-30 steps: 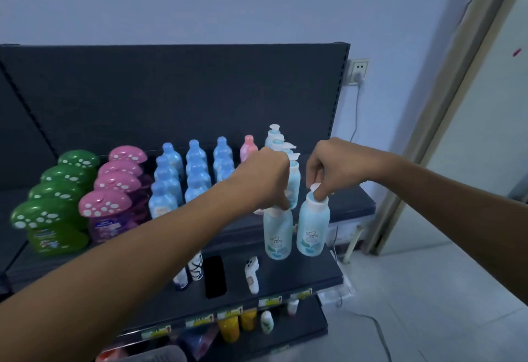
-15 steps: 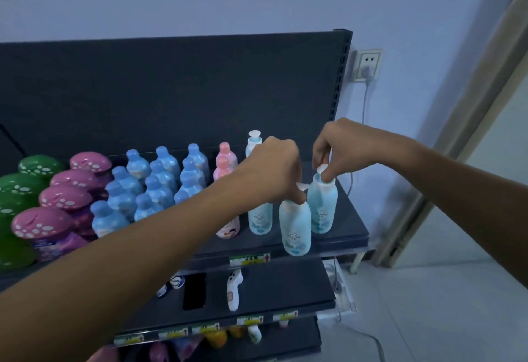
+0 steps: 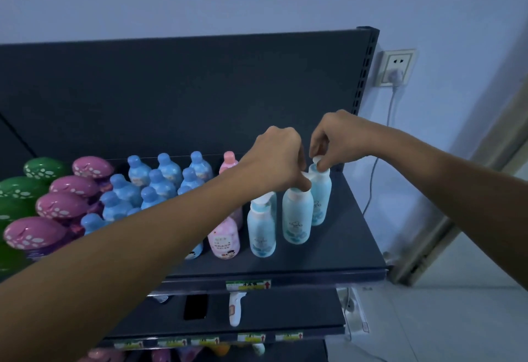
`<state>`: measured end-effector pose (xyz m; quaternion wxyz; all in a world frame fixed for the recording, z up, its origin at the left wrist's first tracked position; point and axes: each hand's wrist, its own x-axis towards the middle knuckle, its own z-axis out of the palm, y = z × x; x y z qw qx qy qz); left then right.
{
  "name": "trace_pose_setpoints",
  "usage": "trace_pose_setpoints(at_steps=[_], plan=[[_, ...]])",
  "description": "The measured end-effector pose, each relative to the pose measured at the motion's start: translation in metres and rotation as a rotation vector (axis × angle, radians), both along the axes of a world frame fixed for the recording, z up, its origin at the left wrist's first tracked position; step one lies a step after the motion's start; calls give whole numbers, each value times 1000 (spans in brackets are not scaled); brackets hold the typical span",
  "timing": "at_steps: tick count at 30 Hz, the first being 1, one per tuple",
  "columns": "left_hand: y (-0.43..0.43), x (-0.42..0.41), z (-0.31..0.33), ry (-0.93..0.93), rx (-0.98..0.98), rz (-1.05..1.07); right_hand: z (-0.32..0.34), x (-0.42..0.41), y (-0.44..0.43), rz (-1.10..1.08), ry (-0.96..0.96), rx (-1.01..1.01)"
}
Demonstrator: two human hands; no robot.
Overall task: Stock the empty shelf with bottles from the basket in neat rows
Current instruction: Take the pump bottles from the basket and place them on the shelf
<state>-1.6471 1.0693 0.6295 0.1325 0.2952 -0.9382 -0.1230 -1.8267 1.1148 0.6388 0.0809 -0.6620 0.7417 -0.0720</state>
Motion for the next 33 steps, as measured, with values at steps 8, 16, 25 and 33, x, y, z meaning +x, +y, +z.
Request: trace_pose_setpoints(at_steps=[8, 16, 25, 33], plan=[[-31, -25, -7, 25, 44, 74, -10, -26, -49, -11, -22, -32], [-55, -45, -16, 12, 56, 120, -18, -42, -83, -19, -46, -49], [-70, -59, -31, 1, 69, 149, -28, -51, -104, -34, -48, -31], [-74, -66, -41, -16, 60, 134, -36, -53, -111, -48, -64, -42]])
